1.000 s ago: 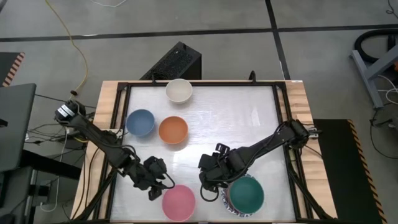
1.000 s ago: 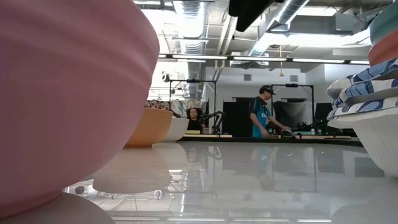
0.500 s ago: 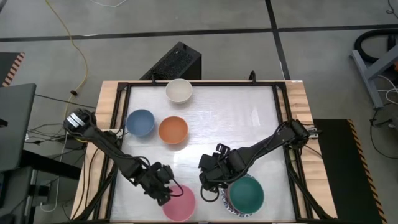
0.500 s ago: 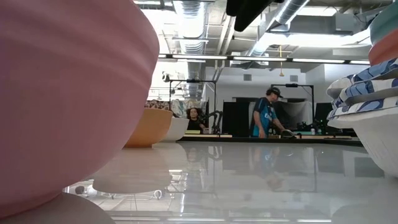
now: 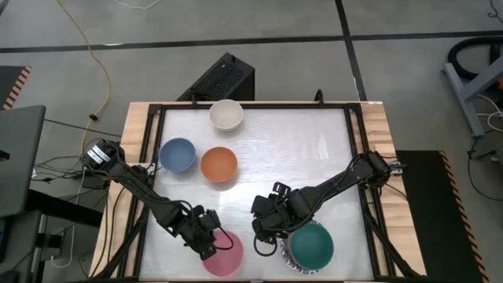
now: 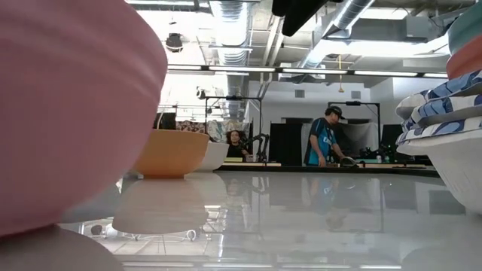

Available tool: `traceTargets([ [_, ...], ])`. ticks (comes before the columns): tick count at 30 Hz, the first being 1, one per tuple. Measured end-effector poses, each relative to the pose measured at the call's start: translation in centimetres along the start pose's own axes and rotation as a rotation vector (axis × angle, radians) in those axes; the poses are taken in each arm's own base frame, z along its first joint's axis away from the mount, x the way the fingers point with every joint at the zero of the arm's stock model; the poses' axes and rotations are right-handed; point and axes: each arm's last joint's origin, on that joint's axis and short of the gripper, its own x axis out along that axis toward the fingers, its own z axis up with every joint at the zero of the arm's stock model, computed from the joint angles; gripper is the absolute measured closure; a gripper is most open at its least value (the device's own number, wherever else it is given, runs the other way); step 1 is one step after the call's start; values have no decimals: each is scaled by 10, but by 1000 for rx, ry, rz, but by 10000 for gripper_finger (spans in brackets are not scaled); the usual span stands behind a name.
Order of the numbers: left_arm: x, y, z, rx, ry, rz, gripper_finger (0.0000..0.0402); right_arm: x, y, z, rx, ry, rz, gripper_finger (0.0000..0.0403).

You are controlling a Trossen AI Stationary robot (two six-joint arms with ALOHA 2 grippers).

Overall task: Nest bowls inside each other
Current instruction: Stack the pink bowl on top of the other green bowl

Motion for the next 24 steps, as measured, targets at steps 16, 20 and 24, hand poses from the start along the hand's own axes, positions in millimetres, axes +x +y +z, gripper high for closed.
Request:
traceTargets([
  [16,-27,1,18,-66,-34,-84,401,-10,0,2,192,-40,27,198],
  [20,-45,8,29,-98,-90,-78,401,-31,-10,4,236,-101,31,198],
  [24,-61,19,39,-128,-142,-28,401,-59,-24,4,326,-186,22,198],
])
